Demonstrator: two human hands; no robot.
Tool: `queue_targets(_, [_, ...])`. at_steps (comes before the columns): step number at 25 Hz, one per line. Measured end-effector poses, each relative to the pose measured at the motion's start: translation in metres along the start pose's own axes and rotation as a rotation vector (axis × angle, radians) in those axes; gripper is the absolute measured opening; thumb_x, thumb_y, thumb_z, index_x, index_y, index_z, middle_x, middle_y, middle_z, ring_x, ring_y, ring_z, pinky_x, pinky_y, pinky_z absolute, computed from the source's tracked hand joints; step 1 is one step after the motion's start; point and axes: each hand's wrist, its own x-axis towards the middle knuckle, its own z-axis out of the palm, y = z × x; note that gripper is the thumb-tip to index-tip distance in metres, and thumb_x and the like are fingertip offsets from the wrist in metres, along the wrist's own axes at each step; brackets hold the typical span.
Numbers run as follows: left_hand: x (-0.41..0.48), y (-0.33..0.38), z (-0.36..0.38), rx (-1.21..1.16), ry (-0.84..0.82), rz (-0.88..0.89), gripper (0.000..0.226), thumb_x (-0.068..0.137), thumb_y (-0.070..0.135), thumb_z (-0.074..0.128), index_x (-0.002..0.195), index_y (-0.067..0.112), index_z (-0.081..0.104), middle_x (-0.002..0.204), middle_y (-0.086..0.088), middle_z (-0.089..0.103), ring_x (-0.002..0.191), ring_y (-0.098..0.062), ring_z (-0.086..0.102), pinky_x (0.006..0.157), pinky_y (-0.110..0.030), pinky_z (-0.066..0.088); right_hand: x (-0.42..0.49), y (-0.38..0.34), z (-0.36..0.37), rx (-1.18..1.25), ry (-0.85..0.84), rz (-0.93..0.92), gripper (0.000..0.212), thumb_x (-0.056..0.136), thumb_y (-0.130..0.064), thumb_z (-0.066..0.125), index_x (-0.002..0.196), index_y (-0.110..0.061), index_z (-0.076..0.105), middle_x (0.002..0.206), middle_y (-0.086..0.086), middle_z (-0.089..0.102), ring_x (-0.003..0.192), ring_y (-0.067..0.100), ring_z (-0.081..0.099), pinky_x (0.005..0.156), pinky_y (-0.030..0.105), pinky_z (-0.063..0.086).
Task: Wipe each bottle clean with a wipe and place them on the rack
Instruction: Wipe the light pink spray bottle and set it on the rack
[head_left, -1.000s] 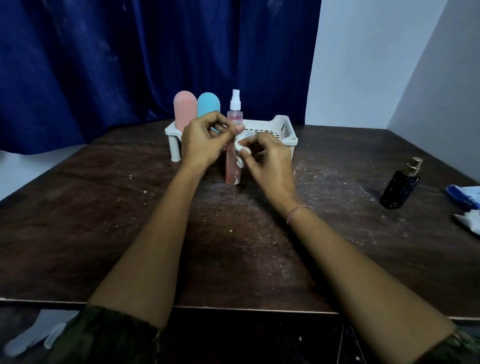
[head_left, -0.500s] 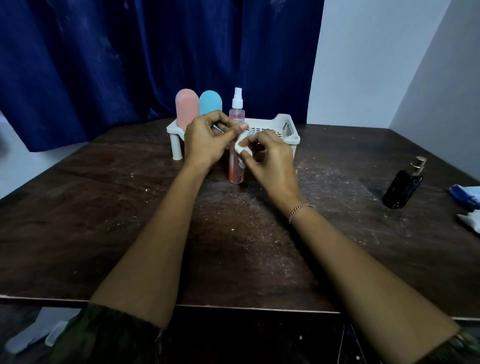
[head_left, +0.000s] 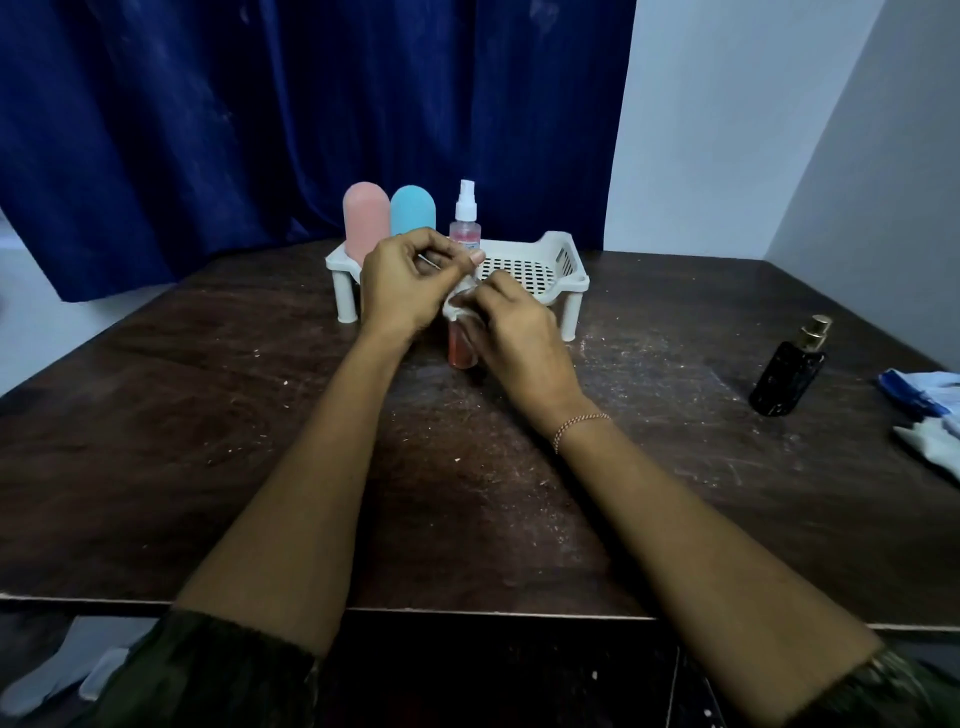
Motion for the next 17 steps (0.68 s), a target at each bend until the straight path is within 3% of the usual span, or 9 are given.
queue_targets(3, [0.000,0.000,0.001,0.024,0.008,0.017,0.012,0.073,0.033,0.077,0.071,0.028,0.067,0.069,0.002,0.067,0.061,-0.006,0.056,0.070,-0.039,0.055,0.002,0.008,-0.001,0.188,0.097,0.181,0.011,0.083,-0.007,0.063,0.093,-0.003,0.064,0.094,0.010,0.062,0.081,0.023,0.059,0.075,0.035,0.049])
queue_targets(7, [0.000,-0.004,0.005,0.055,0.005,0.009,0.015,0.074,0.035,0.076,0.079,0.022,0.070,0.078,-0.002,0.071,0.069,-0.011,0.062,0.074,-0.042,0.057,0.000,0.011,-0.001,0.326,0.127,0.335,0.012,0.078,-0.002,0.067,0.089,-0.009,0.066,0.090,0.003,0.068,0.079,0.012,0.061,0.077,0.020,0.049])
queue_targets(10, [-0.001,-0.004,0.004,0.058,-0.019,-0.019,0.016,0.074,0.037,0.076,0.083,0.025,0.071,0.080,0.004,0.071,0.074,-0.014,0.067,0.075,-0.044,0.057,0.000,0.012,-0.002,0.437,0.129,0.440,0.015,0.078,0.002,0.066,0.089,-0.009,0.066,0.087,-0.003,0.067,0.069,-0.004,0.057,0.069,0.004,0.044])
queue_targets(12, [-0.003,-0.002,0.004,0.068,-0.041,-0.031,0.016,0.074,0.035,0.077,0.084,0.026,0.069,0.081,0.005,0.071,0.073,-0.012,0.066,0.078,-0.043,0.057,0.000,0.013,-0.003,0.455,0.129,0.465,0.017,0.078,0.004,0.066,0.089,-0.008,0.065,0.083,-0.008,0.063,0.064,-0.012,0.054,0.066,0.000,0.041])
queue_targets(14, [-0.005,0.002,0.003,0.083,-0.070,-0.026,0.019,0.072,0.034,0.078,0.085,0.026,0.068,0.081,0.005,0.071,0.071,-0.008,0.066,0.079,-0.035,0.057,0.001,0.013,-0.003,0.442,0.119,0.467,0.017,0.077,0.003,0.067,0.088,-0.010,0.064,0.082,-0.009,0.062,0.064,-0.010,0.055,0.068,0.004,0.045])
queue_targets(17, [-0.006,0.004,0.003,0.113,-0.081,-0.028,0.021,0.072,0.033,0.078,0.087,0.023,0.067,0.073,0.008,0.068,0.058,0.006,0.059,0.075,-0.025,0.052,0.002,0.013,0.000,0.411,0.104,0.434,0.015,0.076,-0.003,0.071,0.088,-0.011,0.066,0.087,-0.002,0.068,0.074,0.007,0.061,0.076,0.023,0.052])
